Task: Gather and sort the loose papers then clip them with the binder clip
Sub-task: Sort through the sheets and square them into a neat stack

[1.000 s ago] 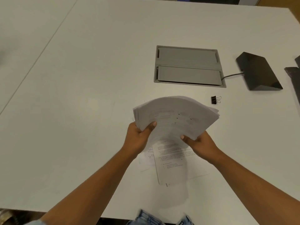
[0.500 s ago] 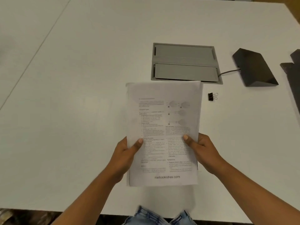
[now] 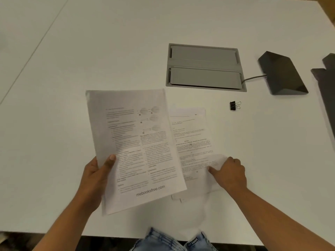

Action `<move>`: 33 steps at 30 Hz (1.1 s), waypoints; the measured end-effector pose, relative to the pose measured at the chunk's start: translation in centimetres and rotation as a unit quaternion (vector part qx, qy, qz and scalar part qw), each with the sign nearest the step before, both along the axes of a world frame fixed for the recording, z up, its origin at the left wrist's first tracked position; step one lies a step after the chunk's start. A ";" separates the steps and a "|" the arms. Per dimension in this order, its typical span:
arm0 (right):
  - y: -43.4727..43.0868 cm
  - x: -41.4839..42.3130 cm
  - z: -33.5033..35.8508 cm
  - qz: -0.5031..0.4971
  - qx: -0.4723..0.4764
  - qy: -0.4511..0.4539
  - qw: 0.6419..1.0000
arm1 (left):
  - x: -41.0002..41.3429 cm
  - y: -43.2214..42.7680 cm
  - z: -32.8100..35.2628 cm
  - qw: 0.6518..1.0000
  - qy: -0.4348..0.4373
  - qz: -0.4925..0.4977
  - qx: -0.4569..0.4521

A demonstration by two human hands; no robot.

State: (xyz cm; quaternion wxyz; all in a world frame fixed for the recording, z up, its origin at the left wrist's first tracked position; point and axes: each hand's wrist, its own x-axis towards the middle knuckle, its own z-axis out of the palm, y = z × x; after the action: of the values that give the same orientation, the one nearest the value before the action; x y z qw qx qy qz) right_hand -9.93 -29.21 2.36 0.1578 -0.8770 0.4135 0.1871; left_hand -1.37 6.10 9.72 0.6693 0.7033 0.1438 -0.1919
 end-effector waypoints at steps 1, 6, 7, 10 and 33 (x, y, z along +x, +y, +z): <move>0.1 -0.1 -0.4 0.003 -0.004 0.014 1.000 | 0.0 0.5 0.0 1.000 0.000 0.006 0.004; -0.2 0.0 -1.6 -0.067 0.060 -0.020 0.996 | -0.4 2.0 -0.2 0.999 0.011 0.034 0.008; -0.4 0.0 -1.7 -0.078 0.066 -0.017 0.995 | -0.5 2.1 -0.3 0.999 0.013 0.036 0.007; -0.9 0.2 -1.8 -0.093 0.053 0.003 0.994 | -0.7 2.0 -0.3 0.999 0.015 0.040 0.003; -3.5 -3.0 -0.2 -0.086 0.125 -0.182 0.971 | -1.1 1.1 -0.7 0.999 0.029 0.016 0.018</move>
State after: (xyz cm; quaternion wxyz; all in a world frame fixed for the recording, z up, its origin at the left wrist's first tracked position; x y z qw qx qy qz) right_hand -12.91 -32.69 2.16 0.3548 -0.8305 0.4251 0.0601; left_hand -2.44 7.16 9.06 0.6552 0.7067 0.1780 -0.1990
